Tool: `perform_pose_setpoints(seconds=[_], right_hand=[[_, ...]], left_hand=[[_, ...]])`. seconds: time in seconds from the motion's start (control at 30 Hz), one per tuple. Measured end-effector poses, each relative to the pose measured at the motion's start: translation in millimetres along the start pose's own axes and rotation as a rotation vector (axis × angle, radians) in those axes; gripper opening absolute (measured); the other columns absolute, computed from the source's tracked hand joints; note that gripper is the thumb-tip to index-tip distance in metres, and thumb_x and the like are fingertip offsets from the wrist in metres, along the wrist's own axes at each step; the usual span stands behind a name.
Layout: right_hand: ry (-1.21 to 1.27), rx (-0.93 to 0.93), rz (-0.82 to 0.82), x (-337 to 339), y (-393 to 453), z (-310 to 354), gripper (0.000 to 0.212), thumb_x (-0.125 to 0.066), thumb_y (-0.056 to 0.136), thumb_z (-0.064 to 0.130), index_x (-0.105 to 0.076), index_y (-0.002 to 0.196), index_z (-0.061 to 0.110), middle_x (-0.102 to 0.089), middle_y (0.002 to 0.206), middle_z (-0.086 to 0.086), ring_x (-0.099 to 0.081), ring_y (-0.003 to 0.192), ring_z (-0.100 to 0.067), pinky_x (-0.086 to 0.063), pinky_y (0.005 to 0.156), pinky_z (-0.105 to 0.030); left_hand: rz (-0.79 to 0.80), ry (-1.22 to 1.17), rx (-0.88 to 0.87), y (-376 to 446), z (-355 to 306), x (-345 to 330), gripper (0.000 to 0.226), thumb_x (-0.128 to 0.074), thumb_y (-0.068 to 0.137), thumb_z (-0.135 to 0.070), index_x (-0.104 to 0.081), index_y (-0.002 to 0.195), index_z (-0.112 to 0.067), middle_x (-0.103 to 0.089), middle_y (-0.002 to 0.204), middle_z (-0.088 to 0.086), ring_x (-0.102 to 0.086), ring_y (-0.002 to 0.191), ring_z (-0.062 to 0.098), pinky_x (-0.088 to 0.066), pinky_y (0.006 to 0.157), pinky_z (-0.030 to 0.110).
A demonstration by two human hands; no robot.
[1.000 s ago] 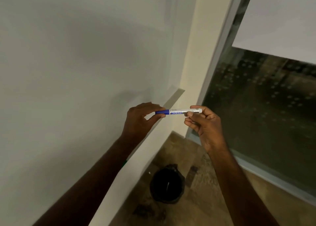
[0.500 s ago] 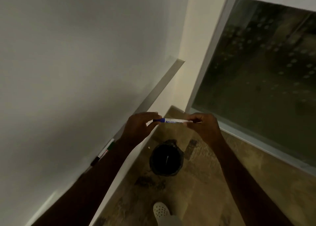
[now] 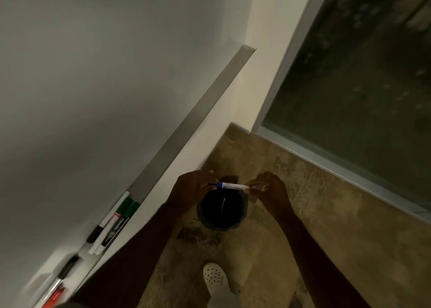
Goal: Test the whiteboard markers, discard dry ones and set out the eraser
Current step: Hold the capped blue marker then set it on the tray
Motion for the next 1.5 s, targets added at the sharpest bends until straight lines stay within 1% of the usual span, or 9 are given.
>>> perform_pose_setpoints(seconds=[0.1,0.27,0.4,0.53,0.7,0.93,1.2,1.37,1.5], right_hand=[[0.03,-0.02,0.003,-27,14,-37,0.013,-0.086,0.073,0.024,-0.081,0.085,0.027,-0.063,0.082,0.006,-0.062,0.077,-0.01,-0.05,0.07,-0.031],[0.01,-0.039,0.019,-60,34,-71,0.015,-0.086,0.075,0.017,-0.081,0.088,0.021,-0.064,0.088,-0.004,-0.059,0.082,0.006,-0.039,0.071,-0.006],[-0.001,-0.032,0.065,-74,39,-86,0.025,-0.086,0.075,0.017,-0.08,0.098,0.021,-0.068,0.1,-0.004,-0.058,0.089,0.008,-0.038,0.075,-0.005],[-0.027,-0.183,0.183,-75,36,-113,0.076,-0.084,0.08,0.032,-0.049,0.146,0.02,-0.043,0.155,0.0,-0.036,0.144,-0.015,-0.03,0.117,-0.028],[-0.108,-0.199,0.127,-68,21,-125,0.089,-0.047,0.092,0.069,-0.016,0.16,0.021,-0.012,0.168,0.001,-0.007,0.154,-0.012,-0.009,0.124,-0.036],[-0.421,0.053,0.1,-84,8,-57,0.098,-0.005,0.088,0.081,-0.007,0.159,0.014,0.002,0.167,-0.002,0.008,0.153,-0.016,0.013,0.121,-0.04],[-0.499,0.26,0.067,-81,0,34,0.086,-0.005,0.096,0.073,-0.005,0.16,0.014,0.007,0.167,-0.001,0.009,0.155,-0.017,0.015,0.122,-0.043],[-0.46,0.408,0.06,-84,-16,95,0.083,-0.009,0.098,0.069,-0.01,0.16,0.015,0.0,0.168,-0.003,0.005,0.155,-0.018,0.01,0.124,-0.043],[-0.377,0.552,0.134,-107,-27,146,0.075,-0.02,0.1,0.063,-0.01,0.16,0.019,0.002,0.169,0.001,0.006,0.155,-0.014,0.016,0.121,-0.031]], left_hand=[[0.01,0.018,-0.001,8,27,-27,0.02,-0.077,0.077,-0.026,-0.081,0.095,-0.016,-0.078,0.104,0.001,-0.071,0.101,0.015,-0.052,0.093,0.029],[-0.009,0.049,0.051,5,70,-62,0.024,-0.088,0.071,-0.014,-0.081,0.093,-0.016,-0.077,0.108,0.006,-0.069,0.105,0.022,-0.049,0.093,0.023],[-0.005,0.022,0.028,1,87,-73,0.036,-0.087,0.075,-0.018,-0.077,0.109,-0.016,-0.071,0.123,0.002,-0.061,0.119,0.016,-0.043,0.109,0.033],[0.126,0.049,0.138,-6,105,-83,0.088,-0.086,0.075,-0.037,-0.045,0.148,-0.014,-0.026,0.154,-0.009,-0.016,0.148,0.014,-0.014,0.123,0.041],[0.126,0.115,0.209,-38,105,-84,0.097,-0.046,0.092,-0.065,0.002,0.16,-0.014,0.008,0.167,0.0,0.009,0.155,0.017,0.007,0.124,0.033],[-0.02,-0.005,0.237,-69,64,-61,0.092,-0.046,0.096,-0.057,-0.005,0.158,-0.002,-0.001,0.168,0.012,-0.002,0.156,0.028,-0.012,0.124,0.056],[-0.157,-0.13,0.248,-84,0,-9,0.094,-0.059,0.097,-0.042,0.005,0.159,-0.01,0.011,0.168,0.001,0.006,0.156,0.019,-0.007,0.126,0.043],[-0.259,-0.06,0.255,-106,-26,33,0.099,-0.065,0.096,-0.038,0.008,0.158,-0.015,0.016,0.167,-0.007,0.007,0.155,0.012,0.002,0.123,0.022],[-0.272,-0.016,0.308,-134,-29,58,0.098,-0.059,0.096,-0.049,0.012,0.158,-0.022,0.02,0.166,-0.009,0.012,0.153,0.007,0.001,0.122,0.021]])
Point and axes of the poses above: each hand's wrist, its own y-axis towards the middle knuckle, its own x-axis out of the back of the hand, z = x × y, the point moved 4 cm from there along y, towards the middle knuckle
